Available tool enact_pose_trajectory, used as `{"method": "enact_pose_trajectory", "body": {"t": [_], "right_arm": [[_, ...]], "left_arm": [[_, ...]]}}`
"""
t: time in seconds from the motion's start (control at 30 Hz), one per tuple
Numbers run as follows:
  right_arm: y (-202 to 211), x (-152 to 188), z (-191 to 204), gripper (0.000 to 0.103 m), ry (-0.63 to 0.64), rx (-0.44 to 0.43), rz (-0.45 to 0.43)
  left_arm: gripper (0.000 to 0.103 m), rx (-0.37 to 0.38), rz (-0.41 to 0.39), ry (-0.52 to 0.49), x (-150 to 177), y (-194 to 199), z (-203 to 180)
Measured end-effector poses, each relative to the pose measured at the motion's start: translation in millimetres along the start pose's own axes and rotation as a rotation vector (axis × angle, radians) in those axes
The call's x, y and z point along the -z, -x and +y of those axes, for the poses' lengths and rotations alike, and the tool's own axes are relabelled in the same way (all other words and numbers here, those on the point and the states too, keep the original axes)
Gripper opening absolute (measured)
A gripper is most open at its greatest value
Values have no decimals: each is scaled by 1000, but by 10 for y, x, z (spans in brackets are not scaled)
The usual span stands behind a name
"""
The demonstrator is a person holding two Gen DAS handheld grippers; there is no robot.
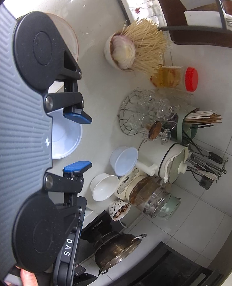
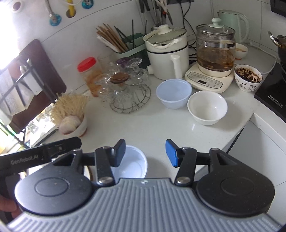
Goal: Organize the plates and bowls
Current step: 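Move both grippers to the second light-blue bowl by the tea maker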
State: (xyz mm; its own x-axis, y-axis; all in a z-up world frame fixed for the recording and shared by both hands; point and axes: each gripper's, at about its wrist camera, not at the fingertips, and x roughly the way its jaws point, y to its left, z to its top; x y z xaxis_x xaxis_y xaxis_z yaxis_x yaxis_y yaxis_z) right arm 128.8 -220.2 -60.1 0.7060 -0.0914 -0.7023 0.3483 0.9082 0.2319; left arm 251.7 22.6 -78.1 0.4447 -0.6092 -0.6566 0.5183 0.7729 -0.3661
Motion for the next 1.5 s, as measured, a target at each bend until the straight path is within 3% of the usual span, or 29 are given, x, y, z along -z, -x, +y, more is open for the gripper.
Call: {"method": "enact_pose_trajectory", "body": {"t": [0.23, 0.53, 0.7, 0.93, 1.17, 1.3, 1.5], "right_arm": [[-208, -178, -222, 53, -27, 4, -14], [-772, -628, -765, 53, -31, 18, -48], [-1103, -905, -1091, 53, -69, 32, -56], [-1560, -1151, -1420, 52, -112, -27, 4], [-2067, -1287, -1543, 35, -107, -83, 89], [-2268, -1334, -1573, 35, -105, -104, 107], [-2483, -1367, -1622, 35, -100, -121, 143]], "left_arm": [[52, -19, 25, 12, -132, -309, -29], [52, -101, 47, 79, -374, -1056, -109], [52, -78, 88, 132, -563, -1539, -176], [51, -46, 128, 168, -713, -2221, -307], [51, -55, 176, 212, -796, -2738, -345], [51, -22, 208, 242, -816, -2973, -332], [50, -46, 199, 244, -812, -3146, -411]]}}
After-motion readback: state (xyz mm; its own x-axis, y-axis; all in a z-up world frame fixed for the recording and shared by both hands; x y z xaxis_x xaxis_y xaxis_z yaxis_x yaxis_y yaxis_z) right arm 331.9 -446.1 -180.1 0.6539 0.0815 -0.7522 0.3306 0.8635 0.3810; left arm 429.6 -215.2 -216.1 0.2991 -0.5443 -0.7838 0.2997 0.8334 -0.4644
